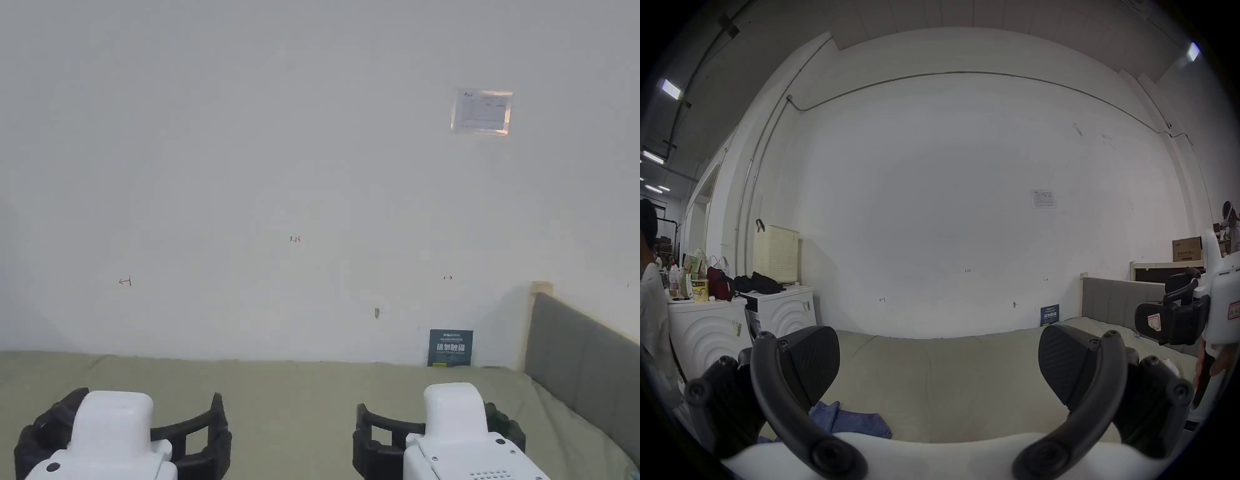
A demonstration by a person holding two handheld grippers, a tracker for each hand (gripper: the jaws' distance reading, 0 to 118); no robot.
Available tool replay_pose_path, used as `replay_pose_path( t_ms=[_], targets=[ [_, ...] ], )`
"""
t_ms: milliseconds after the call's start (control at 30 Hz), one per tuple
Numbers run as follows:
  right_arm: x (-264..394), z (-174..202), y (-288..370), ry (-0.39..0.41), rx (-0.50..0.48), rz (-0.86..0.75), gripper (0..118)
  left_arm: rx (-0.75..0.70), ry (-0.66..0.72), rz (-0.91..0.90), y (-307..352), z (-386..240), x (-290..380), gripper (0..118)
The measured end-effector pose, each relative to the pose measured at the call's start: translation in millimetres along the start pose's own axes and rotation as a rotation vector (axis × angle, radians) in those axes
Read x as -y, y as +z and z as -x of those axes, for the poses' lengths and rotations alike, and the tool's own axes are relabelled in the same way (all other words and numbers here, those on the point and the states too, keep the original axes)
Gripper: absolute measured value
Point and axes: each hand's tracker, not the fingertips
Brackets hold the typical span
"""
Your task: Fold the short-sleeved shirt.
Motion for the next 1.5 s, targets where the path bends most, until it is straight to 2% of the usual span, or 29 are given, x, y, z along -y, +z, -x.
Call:
replay_pose_path(
  t_ms=[167, 233, 267, 300, 333, 367, 400, 467, 567, 700, 800, 900, 1200, 1300, 1367, 1500],
  targets=[
    [-1.7, 1.0, 1.2, 0.025, 0.011, 0.002, 118, 0.005, -0.014, 0.017, -1.6, -3.2, -1.2, 118],
    [-2.1, 1.5, 2.0, 0.032, 0.003, 0.008, 113, 0.004, -0.017, 0.018, -2.0, -4.5, -1.5, 118],
    [-2.2, 1.7, 2.5, 0.034, -0.006, 0.010, 94, 0.004, -0.018, 0.015, -1.2, -4.6, -1.8, 107],
    [-1.9, 1.9, 3.5, 0.036, -0.007, 0.007, 58, 0.011, -0.018, 0.008, -0.3, -5.3, -1.9, 74],
    [-1.6, 2.7, 3.4, 0.037, 0.001, 0.007, 10, 0.012, -0.019, 0.001, 0.0, -6.2, -2.1, 14],
    [-0.9, 3.0, 2.1, 0.049, 0.056, 0.024, 0, -0.054, -0.051, 0.015, -2.7, -9.4, -2.0, 0],
    [2.0, 4.3, 3.5, 0.034, 0.059, 0.004, 0, -0.097, -0.090, -0.035, -2.3, -13.7, -2.8, 0],
    [1.4, -0.5, 3.6, 0.005, -0.007, 0.020, 0, 0.008, -0.035, 0.001, -3.4, -13.2, -0.9, 0],
    [4.4, 1.7, 4.6, 0.031, 0.043, 0.008, 0, -0.018, -0.043, -0.002, -3.8, -14.0, 0.8, 0],
    [2.8, -0.8, 6.0, 0.014, 0.031, 0.011, 0, -0.018, -0.032, 0.004, -2.9, -10.8, 1.5, 0],
    [0.2, 5.5, 6.5, 0.032, 0.024, 0.005, 0, -0.022, -0.030, 0.008, -0.4, -5.7, 2.3, 0],
    [-4.5, 31.6, 4.4, 0.076, -0.026, -0.006, 0, -0.097, -0.079, 0.022, 8.4, 12.3, -1.2, 0],
    [-4.4, 161.9, 0.5, 0.071, -0.410, -0.030, 0, -0.405, -0.108, 0.067, 68.4, 117.9, -6.3, 0],
    [4.1, 189.9, 1.0, 0.122, -0.425, -0.023, 0, -0.415, -0.096, 0.107, 79.1, 139.4, -0.7, 0],
    [11.0, 196.0, -2.2, 0.120, -0.442, -0.011, 0, -0.419, -0.090, 0.162, 76.6, 149.3, 7.6, 0],
    [28.3, 196.6, -19.3, 0.096, -0.458, 0.042, 0, -0.353, -0.062, 0.438, 32.7, 181.8, 34.2, 0]
  ],
)
